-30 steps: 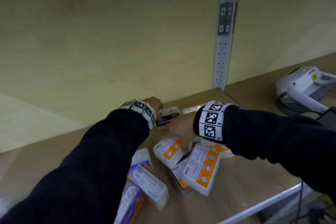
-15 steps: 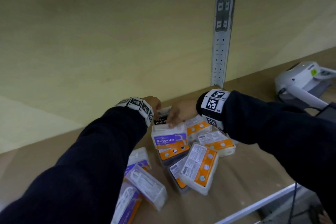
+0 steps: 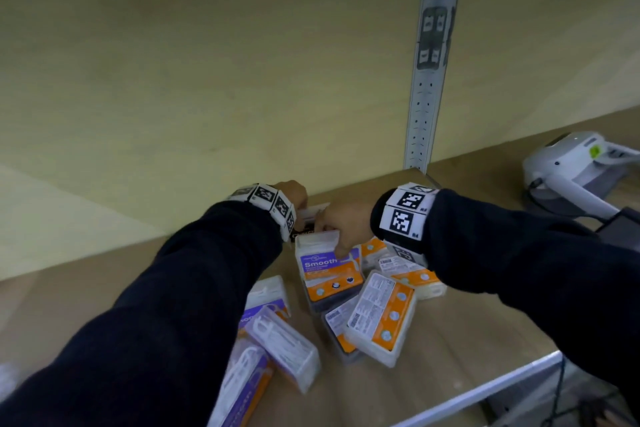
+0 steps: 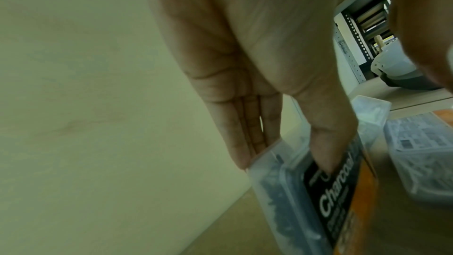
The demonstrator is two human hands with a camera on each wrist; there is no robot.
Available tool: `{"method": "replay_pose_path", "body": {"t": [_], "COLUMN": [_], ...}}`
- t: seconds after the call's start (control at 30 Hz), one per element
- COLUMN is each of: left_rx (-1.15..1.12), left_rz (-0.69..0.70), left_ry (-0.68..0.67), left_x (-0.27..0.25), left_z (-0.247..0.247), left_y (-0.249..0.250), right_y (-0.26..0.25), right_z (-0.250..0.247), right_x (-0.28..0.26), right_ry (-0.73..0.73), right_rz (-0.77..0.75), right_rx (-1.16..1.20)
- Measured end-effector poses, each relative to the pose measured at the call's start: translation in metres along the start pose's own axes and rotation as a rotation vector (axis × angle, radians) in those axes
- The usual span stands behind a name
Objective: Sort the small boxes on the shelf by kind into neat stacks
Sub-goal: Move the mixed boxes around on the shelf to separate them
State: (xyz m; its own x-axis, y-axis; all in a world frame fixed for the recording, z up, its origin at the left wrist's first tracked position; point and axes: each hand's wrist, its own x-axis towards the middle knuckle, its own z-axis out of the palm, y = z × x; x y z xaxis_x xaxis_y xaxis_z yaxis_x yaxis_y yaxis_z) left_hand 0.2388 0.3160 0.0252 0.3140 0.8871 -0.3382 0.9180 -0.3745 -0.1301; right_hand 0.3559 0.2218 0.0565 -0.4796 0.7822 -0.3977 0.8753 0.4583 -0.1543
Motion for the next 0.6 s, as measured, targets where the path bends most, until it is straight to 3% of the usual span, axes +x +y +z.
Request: {"method": "replay_pose_path", "body": {"t": [0.23, 0.43, 0.6], "left_rx": [-0.008, -0.001, -0.018], "left_rz": [-0.03, -0.202, -0.258], "left_ry": [0.093, 0.051, -0.015], "left_x": [-0.078, -0.153, -0.187], "left_z": [-0.026, -0.017, 0.01], "left_y": [-0.06, -0.129, -0.164], "right_y": [-0.033, -0.078, -0.109], "right_z": [-0.025, -0.032, -0.025], "right_x": [0.003, 0.026, 0.048], "right_ry": [0.12, 0.188, 0.195], "right_rz": [-0.017, -0.073, -0.069], "right_rx": [-0.087, -0.1, -0.169]}}
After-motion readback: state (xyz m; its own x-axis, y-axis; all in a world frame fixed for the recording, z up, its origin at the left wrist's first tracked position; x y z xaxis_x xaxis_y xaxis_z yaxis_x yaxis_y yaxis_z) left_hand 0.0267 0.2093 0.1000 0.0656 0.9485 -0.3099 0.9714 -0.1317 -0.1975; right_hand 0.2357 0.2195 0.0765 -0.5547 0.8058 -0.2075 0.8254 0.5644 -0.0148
